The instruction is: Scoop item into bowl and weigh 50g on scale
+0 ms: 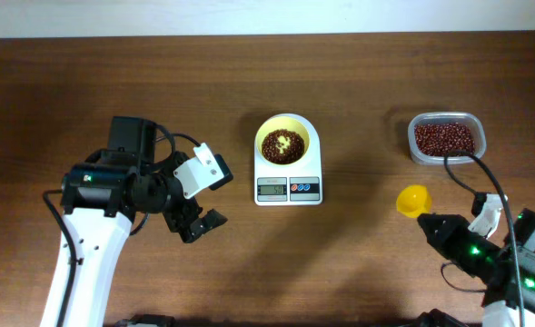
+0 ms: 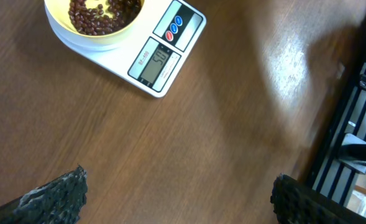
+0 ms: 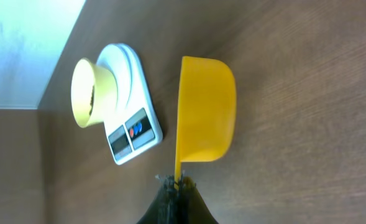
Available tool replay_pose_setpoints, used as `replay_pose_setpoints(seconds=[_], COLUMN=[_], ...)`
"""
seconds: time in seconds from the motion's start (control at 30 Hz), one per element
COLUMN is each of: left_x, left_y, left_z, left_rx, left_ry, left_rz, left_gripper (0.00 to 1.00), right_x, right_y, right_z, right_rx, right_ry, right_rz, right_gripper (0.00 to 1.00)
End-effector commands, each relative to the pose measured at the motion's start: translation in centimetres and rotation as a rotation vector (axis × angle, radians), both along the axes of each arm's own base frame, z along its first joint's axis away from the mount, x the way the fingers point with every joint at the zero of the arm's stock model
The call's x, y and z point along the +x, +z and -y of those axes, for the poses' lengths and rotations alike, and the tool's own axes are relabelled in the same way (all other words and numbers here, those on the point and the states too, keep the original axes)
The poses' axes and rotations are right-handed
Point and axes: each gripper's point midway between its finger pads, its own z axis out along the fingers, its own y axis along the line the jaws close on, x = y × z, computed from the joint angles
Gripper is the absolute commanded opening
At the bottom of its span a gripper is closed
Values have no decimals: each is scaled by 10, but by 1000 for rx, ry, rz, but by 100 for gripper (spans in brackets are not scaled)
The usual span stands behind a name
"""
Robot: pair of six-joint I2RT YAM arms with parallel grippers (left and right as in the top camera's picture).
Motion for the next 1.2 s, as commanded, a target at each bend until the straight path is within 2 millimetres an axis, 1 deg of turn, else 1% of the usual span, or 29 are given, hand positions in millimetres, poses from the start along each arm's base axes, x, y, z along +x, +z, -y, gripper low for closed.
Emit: replay_pose_setpoints(seconds=[0.0,0.07,0.17,0.27,0.33,0.4,0.43,0.5,0.57,0.63,0.77,0.9,1.1,1.17], left_x=[0,0,0,0,0,0,0,0,0,0,0,0,0,0], left_y=[6,6,6,6,6,6,6,6,6,6,6,6,6,6], left_z=[4,4,4,4,4,4,4,4,4,4,4,4,4,4], left_rx=[-14,-14,-14,-14,-14,-14,-14,-14,-14,-14,-14,-14,-14,-14], left_ry=[-22,-22,-22,-22,-22,-22,-22,-22,-22,-22,-22,-22,-22,-22], left_rz=[21,22,21,22,22,21,21,22,22,22,22,22,21,22], left_gripper=[99,99,99,99,99,99,99,99,99,99,99,99,99,99], right_x=[-6,-13,-17,-19,-20,-18,-15,-14,-14,-14,-5,-4,-2,-3], right_y=[-32,-46,-56,-60,-62,-61,-59,-58,-58,-59,-59,-72,-96,-101], right_z=[6,9,7,13,18,19,21,21,21,21,26,24,17,15], right_rx=[116,115,123,87,64,75,95,92,92,92,81,120,200,220], right_ry=[-180,-220,-226,-251,-267,-282,-311,-311,-311,-311,-310,-299,-262,-252], right_rz=[-131,-183,-209,-226,-233,-231,-228,-221,-221,-221,-188,-244,-343,-367], right_gripper=[4,4,5,20,19,13,12,13,15,15,15,18,18,18])
